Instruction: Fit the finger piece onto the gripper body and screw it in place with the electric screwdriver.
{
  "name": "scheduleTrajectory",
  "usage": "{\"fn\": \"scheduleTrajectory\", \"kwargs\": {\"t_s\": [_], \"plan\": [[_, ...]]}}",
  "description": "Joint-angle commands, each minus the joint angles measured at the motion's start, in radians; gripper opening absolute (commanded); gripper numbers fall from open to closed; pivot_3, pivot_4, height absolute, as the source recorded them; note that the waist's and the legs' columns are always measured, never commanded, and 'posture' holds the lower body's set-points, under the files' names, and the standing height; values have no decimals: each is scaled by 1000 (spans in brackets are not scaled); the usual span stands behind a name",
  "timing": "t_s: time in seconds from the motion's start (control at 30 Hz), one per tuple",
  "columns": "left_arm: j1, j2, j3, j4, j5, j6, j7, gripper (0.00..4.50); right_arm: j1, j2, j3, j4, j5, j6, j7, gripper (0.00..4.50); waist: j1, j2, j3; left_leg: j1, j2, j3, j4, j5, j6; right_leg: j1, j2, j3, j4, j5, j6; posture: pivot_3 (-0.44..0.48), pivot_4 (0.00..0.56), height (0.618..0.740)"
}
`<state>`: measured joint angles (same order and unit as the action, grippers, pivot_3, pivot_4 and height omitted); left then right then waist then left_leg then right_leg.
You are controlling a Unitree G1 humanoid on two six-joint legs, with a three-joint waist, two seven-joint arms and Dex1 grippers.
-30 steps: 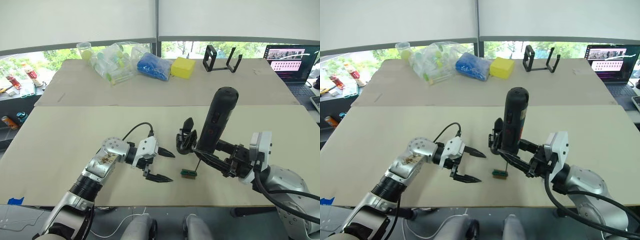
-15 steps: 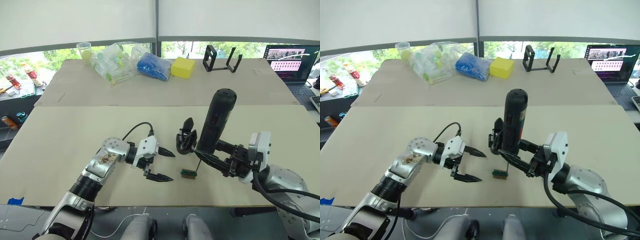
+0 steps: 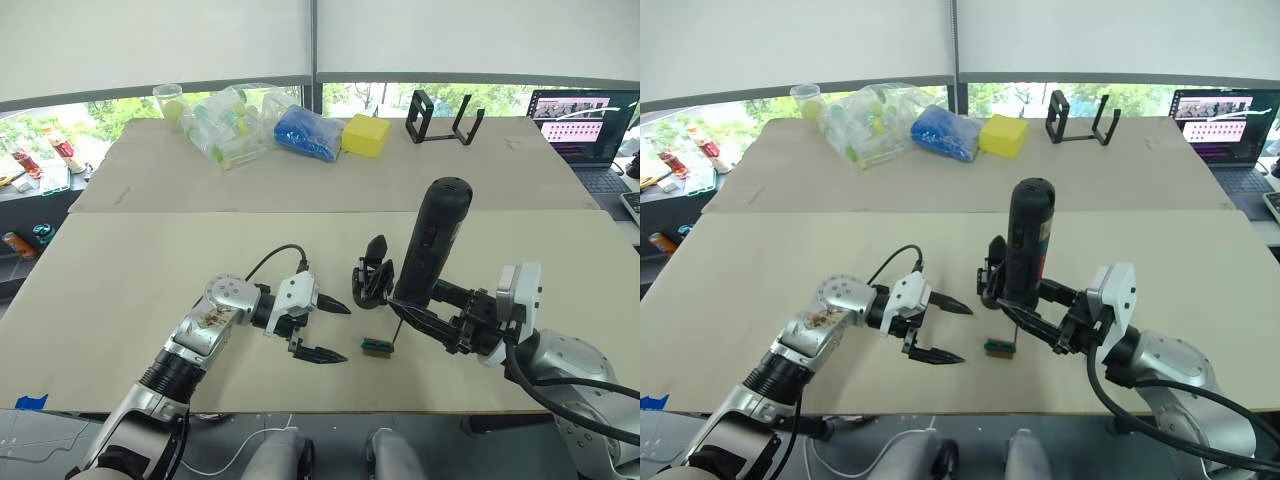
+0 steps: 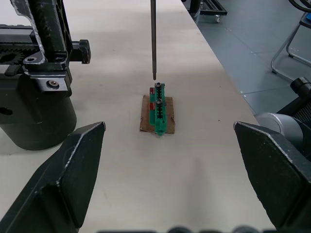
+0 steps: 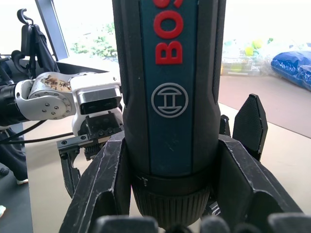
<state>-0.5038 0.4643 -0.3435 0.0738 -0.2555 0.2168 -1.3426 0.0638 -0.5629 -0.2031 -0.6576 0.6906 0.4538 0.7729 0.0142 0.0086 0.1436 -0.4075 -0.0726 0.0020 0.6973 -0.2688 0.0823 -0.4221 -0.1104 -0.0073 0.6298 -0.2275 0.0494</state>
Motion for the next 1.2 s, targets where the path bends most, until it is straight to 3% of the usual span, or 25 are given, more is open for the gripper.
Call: {"fn": "scheduleTrajectory", "kwargs": {"t_s": [0.03, 1.2], "plan": [[-12, 0, 3, -39, 0, -15, 4, 4500, -9, -6, -7, -50, 40, -13, -4, 1915, 0, 0, 0, 0, 0, 0, 0, 0, 0, 0, 0, 0, 0, 0, 0, 0, 150, 740], [-15, -3, 1, -34, 4, -22, 16, 4500, -2, -29, -3, -60, 56, -14, -9, 1915, 0, 0, 0, 0, 0, 0, 0, 0, 0, 0, 0, 0, 0, 0, 0, 0, 150, 740]]}}
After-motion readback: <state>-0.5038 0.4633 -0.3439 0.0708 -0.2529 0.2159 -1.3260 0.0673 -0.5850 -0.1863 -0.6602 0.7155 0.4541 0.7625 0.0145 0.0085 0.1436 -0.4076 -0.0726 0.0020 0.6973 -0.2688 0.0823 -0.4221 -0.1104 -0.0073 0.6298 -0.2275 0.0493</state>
